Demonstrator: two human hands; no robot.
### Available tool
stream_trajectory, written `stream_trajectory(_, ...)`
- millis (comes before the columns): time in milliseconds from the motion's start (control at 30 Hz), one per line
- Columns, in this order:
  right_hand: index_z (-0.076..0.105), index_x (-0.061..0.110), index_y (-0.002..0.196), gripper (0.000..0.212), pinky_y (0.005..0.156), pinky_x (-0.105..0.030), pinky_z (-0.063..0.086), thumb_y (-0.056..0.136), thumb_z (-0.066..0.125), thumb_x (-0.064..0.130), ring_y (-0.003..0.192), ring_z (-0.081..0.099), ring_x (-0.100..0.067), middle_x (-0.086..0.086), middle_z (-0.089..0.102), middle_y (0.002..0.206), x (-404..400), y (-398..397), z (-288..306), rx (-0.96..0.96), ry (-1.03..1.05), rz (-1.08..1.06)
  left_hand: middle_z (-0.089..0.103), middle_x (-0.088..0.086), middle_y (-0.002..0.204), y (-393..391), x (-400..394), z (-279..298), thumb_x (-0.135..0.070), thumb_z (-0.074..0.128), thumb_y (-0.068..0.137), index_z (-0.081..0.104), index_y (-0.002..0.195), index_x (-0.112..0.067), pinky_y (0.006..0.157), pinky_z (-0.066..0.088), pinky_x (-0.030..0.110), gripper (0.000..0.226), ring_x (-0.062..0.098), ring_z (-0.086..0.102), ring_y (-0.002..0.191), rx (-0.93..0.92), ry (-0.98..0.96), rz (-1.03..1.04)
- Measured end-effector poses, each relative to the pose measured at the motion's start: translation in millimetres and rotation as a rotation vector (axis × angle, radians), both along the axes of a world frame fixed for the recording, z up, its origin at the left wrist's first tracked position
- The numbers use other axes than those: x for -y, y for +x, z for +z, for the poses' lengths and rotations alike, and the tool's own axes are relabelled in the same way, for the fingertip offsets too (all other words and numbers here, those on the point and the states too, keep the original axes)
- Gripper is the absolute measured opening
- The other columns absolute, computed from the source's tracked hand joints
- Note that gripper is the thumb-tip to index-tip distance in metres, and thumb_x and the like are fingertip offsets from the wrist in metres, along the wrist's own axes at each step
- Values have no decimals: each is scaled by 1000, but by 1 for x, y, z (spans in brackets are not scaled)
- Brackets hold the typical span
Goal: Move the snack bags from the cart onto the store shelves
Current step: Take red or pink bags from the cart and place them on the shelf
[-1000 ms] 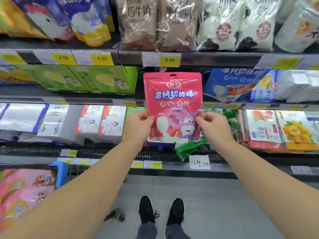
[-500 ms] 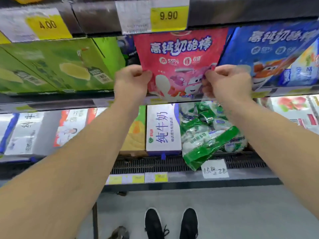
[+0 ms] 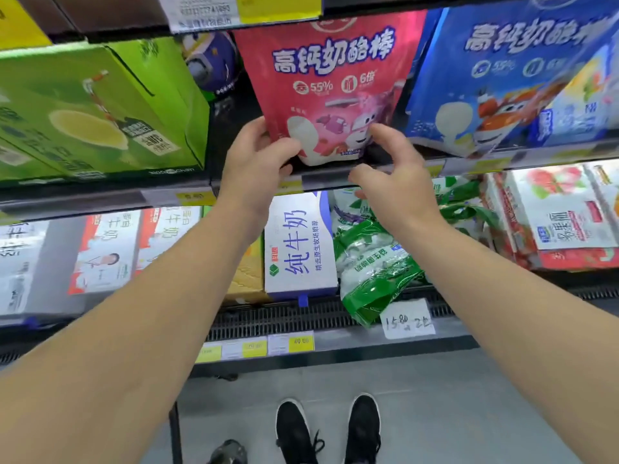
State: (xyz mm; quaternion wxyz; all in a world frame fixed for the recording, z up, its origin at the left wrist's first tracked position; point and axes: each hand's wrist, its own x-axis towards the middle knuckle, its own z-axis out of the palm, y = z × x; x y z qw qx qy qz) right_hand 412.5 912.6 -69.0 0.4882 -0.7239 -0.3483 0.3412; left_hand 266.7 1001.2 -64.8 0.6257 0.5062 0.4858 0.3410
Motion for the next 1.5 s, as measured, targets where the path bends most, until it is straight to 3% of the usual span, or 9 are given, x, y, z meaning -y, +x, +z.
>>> stream_trajectory(167,22,29,154,83,112,-35,36,80,60,23,140,34,-10,10,29,156,-11,9,2,110,-104,105,66,-4,125,17,-6,6,-22,57,75,59,120,-29,105,41,35,46,13,59,120,27,-2,-130)
stream_trajectory(300,15,32,155,95,104,-50,45,68,55,31,133,46,-25,11,19,159,-24,14,2,132,-151,112,67,-3,125,30,-16,11,-23,58,75,61,117,-27,104,40,35,42,11,59,120,4,17,-145)
stream_trajectory(433,13,29,155,99,102,-50,47,66,55,33,128,52,-29,7,19,159,-32,20,4,162,-175,135,68,-8,123,37,-19,14,-28,58,74,62,110,-32,98,41,33,36,8,58,119,-16,12,-133)
stream_trajectory(567,19,27,155,94,105,-47,45,69,57,31,129,50,-26,6,24,157,-31,23,5,165,-175,111,68,-12,120,33,-14,16,-30,59,73,62,107,-36,93,43,31,34,8,58,117,-52,15,-129)
stream_trajectory(667,31,24,150,75,108,-28,34,81,60,21,135,37,-13,4,34,151,-20,24,8,223,-140,111,68,-22,107,23,-8,12,-23,61,80,60,107,-34,93,46,29,29,1,59,110,-70,52,-78)
stream_trajectory(800,37,24,145,65,101,-31,40,84,59,20,123,50,-16,3,41,143,-2,12,14,272,-119,166,46,5,149,-1,14,19,-31,65,72,36,149,-14,109,42,36,84,7,46,132,-222,86,13)
stream_trajectory(900,45,23,140,58,89,-27,43,84,59,18,92,61,-10,4,48,136,11,-6,14,317,-132,241,56,5,137,-29,36,22,-24,70,75,46,142,-14,100,46,22,72,3,55,119,-256,126,63)
stream_trajectory(1300,56,20,130,52,97,-38,48,78,64,21,107,59,-19,0,60,127,73,-162,30,447,-178,721,66,0,121,-203,144,27,-19,68,82,59,128,-15,99,48,24,47,7,63,110,-405,41,216)
stream_trajectory(1500,60,16,124,48,95,-26,43,76,61,23,108,59,-18,-2,63,119,110,-284,51,506,-65,1039,69,-13,95,-332,222,37,-26,61,72,64,100,-28,93,52,25,29,1,66,94,-498,-4,454)
